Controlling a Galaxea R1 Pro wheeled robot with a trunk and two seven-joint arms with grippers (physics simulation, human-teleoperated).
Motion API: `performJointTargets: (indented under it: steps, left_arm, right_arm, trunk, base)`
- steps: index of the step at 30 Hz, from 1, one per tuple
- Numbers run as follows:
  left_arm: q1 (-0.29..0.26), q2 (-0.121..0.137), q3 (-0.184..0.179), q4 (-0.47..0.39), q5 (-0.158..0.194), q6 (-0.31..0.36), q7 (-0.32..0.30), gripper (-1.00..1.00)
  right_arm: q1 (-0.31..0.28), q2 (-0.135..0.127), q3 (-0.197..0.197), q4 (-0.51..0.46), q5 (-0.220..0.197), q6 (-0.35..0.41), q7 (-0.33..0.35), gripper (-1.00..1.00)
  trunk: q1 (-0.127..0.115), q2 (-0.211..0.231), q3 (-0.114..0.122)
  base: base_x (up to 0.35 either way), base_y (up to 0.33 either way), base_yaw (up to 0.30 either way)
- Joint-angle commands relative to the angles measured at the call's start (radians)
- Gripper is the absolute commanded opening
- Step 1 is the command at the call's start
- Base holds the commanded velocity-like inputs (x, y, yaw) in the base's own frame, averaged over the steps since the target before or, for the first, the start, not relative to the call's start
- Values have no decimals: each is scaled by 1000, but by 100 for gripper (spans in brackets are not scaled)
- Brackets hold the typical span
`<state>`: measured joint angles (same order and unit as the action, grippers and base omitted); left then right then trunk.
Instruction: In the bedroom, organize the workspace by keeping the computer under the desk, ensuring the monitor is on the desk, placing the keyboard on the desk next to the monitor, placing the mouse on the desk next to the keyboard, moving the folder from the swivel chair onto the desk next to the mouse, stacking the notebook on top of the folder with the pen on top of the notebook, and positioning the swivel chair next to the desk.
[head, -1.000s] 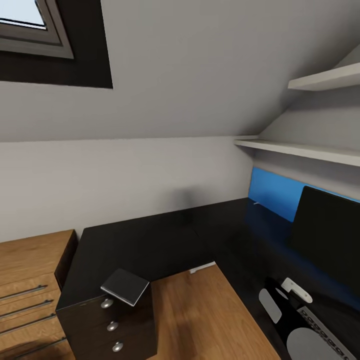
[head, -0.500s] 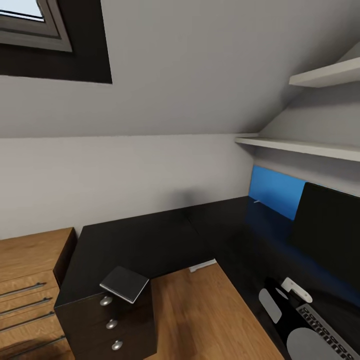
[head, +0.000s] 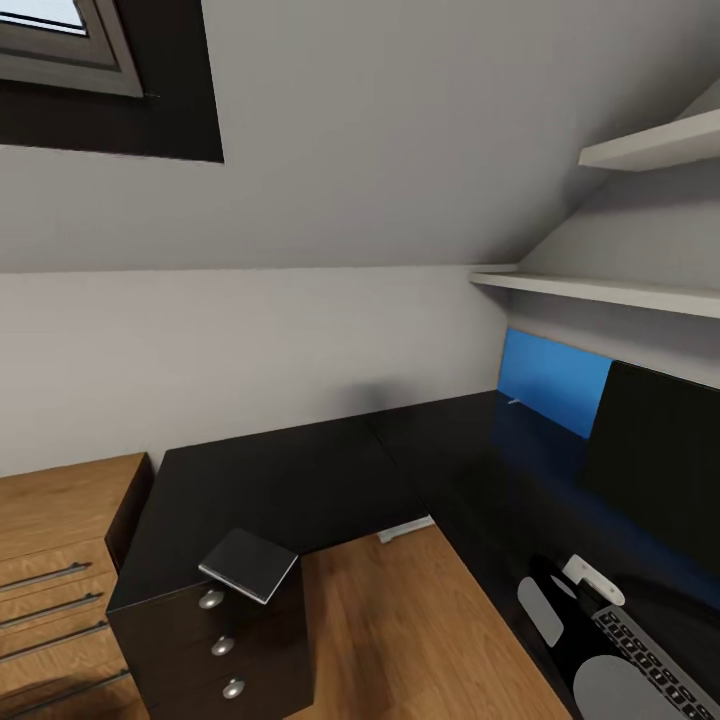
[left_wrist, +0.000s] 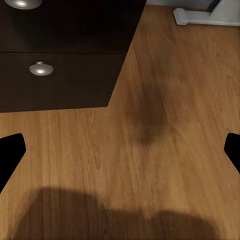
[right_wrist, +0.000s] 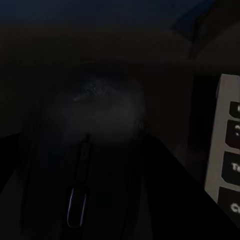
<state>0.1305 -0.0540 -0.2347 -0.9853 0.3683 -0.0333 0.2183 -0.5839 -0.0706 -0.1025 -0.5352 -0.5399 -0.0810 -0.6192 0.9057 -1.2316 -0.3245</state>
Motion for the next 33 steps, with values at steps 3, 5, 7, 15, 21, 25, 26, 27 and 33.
performJointTargets:
  steps: [3,5,7,15,21,25,26,27,33]
  left_arm:
    - [0,2,-3,-1,10,-4,5,100]
    - [0,3,-3,-1,10,-5,3,100]
    - [0,3,-4,-1,9,-5,2,100]
    - [0,3,-4,-1,9,-5,3,100]
    - [0,3,-3,-1,9,-5,4,100]
    - [0,2,-2,-1,9,-5,5,100]
    - [0,2,-2,-1,9,-5,6,100]
    - [0,2,-2,-1,9,-5,6,100]
    - [0,2,-2,-1,9,-4,6,100]
  right_arm:
    - [-1,0,1,0,-14,-11,-1,-100]
    - [-1,0,1,0,-14,-11,-1,-100]
    - [-1,0,1,0,-14,-11,-1,-100]
    - [-1,0,1,0,-14,-11,-1,-100]
    - [-1,0,1,0,-13,-18,-2,-100]
    - [-1,-3,1,1,-14,-38,-3,-100]
    - [-1,-6,1,1,-14,-39,-4,-100]
    - [-1,-9,1,1,-14,-40,-4,-100]
    - [-1,-14,1,1,-14,-40,-5,-100]
  trunk:
    - [0,-1,-1]
    - [0,-1,-1]
    - [0,-1,-1]
    - [0,-1,-1]
    - [0,-1,-1]
    - [0,-1,-1]
    - [0,-1,-1]
    - [0,-1,-1]
    - [0,-1,-1]
  base:
    - [0,0,0]
    - [0,0,0]
    - [45,0,0]
    - [97,0,0]
    - [7,0,0]
    - [0,0,0]
    - [0,0,0]
    - [0,0,0]
    - [0,0,0]
